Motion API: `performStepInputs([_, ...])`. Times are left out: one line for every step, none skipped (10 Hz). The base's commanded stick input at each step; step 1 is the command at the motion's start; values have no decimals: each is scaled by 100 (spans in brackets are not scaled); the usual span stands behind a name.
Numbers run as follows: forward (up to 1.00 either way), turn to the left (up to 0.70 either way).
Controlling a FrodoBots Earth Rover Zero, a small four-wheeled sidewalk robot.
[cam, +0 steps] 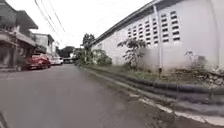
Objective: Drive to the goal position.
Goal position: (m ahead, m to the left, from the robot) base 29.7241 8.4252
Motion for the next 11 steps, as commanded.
performStepInputs([85,44])
performStepInputs([85,44])
performStepInputs([85,23])
performStepInputs([85,10])
performStepInputs([85,10])
performStepInputs([85,10])
performStepInputs([85,10])
performStepInputs([85,10])
performStepInputs([85,10])
performStepInputs([85,10])
performStepInputs([85,10])
